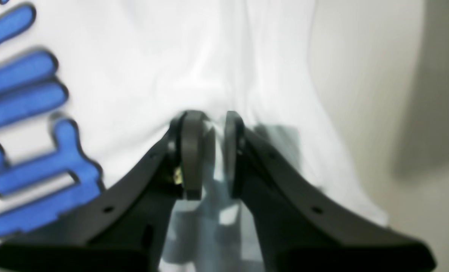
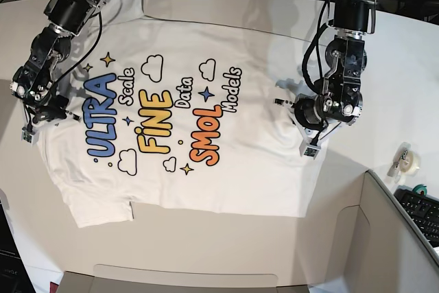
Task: Layout the t-shirt on the table in an organized manner, then fold the t-shirt properly
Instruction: 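Hold the shirt sides with both grippers and drag it to straighten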
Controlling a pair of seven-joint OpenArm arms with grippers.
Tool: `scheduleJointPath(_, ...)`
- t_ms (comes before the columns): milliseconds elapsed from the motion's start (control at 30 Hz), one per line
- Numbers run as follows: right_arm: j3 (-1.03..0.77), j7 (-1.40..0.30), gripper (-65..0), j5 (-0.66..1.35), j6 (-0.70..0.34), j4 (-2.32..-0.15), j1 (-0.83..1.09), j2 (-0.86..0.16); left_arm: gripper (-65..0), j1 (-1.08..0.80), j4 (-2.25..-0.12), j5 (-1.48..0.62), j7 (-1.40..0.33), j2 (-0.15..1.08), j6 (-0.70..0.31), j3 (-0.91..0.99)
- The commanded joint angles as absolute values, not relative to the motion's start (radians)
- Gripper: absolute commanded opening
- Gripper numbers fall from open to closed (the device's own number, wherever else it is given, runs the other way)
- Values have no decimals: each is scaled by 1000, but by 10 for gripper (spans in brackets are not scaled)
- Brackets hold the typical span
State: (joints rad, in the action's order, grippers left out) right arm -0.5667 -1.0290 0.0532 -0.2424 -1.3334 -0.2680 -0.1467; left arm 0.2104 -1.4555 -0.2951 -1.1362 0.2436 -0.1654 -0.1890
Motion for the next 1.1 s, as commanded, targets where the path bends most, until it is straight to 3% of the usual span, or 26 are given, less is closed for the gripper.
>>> scheduleJointPath(0,-564,-1046,-557,56,-245,-1303,-298,-165,-627,222,-1449,-297,-1152,246,-168,-188)
scheduleJointPath(200,-552,-990,-556,56,-245,-1158,-423,-197,-627,214,-1445,-297,-1150,246,-168,-188)
scheduleJointPath(333,-441,-924,-555,58,-245,-1081,-484,-236,-627,214,-1445,-297,-1155,246,-168,-188)
scheduleJointPath(667,-407,-897,-554,58,-245,-1050,-539,-234,-625,216,-1468,-297,-1148,246,-168,-185)
scheduleJointPath(1067,-409,-900,-554,59,-245,-1277,-444,-239,-501,216,-1618,-300,-1155,243,-168,-65)
